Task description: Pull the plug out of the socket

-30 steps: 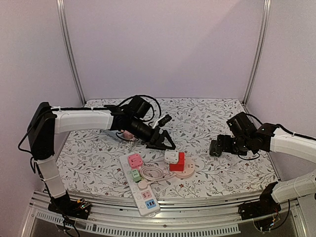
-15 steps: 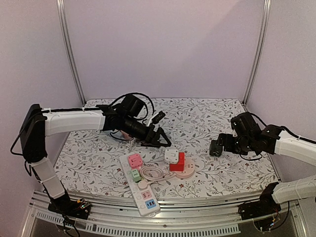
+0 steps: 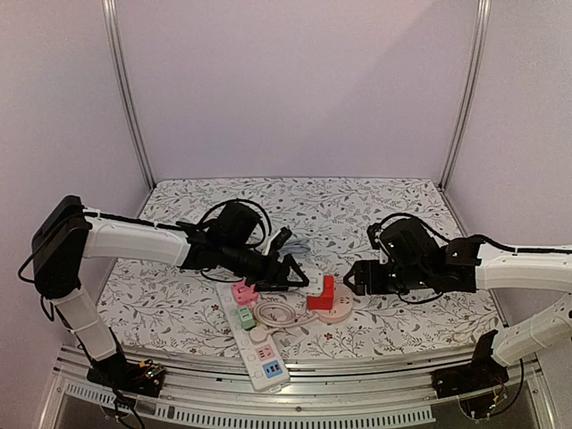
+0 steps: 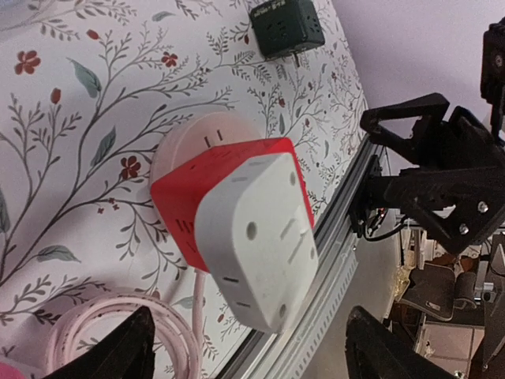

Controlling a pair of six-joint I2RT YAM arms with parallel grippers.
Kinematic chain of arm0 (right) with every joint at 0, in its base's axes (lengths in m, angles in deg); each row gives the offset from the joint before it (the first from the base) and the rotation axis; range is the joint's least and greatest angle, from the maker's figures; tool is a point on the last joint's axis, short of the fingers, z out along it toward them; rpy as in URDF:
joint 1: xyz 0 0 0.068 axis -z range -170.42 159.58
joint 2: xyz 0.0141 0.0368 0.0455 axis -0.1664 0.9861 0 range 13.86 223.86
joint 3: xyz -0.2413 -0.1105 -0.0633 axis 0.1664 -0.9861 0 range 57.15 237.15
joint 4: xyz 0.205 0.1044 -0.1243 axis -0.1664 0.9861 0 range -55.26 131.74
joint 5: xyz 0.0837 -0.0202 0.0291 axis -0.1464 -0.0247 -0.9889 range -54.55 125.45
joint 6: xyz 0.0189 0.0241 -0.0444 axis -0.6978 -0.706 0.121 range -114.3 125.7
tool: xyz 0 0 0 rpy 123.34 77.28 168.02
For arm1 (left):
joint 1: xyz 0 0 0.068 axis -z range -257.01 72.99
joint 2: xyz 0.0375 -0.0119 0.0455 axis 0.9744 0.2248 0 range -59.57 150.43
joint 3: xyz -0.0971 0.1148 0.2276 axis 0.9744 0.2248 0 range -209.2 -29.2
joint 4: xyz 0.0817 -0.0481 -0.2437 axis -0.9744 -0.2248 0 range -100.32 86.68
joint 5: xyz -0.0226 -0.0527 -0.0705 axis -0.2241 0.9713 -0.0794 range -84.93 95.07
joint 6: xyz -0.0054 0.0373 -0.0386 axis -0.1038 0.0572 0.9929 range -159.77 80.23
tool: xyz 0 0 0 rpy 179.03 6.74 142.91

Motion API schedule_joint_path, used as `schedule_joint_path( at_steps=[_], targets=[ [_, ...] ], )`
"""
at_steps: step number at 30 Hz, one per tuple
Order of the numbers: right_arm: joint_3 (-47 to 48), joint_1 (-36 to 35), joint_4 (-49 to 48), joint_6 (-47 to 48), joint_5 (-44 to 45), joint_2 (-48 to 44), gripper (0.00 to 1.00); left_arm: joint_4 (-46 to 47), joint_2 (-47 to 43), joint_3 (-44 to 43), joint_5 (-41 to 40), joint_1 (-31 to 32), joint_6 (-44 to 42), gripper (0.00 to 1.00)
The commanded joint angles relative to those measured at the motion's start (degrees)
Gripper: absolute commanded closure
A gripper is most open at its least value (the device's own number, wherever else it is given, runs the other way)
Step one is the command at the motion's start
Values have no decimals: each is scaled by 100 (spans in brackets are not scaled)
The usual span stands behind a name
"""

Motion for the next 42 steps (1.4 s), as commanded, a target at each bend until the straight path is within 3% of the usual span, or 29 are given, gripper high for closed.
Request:
schedule_joint_path(
  at_steps=[1, 11, 23, 42],
  targets=[
    [156, -203, -564, -266, -251, 462, 28, 1097, -173, 205, -232, 182, 509, 18],
    [206, -226, -1255, -694, -256, 1085, 38, 1121, -292, 432, -640, 226, 628, 20],
    [317, -229, -1227, -807, -123, 1588, 48, 1123, -230, 388, -622, 374, 578, 21],
    [299, -237, -1029, -1002, -90, 1983, 73, 1113, -234, 227, -561, 697, 666, 20]
  ],
)
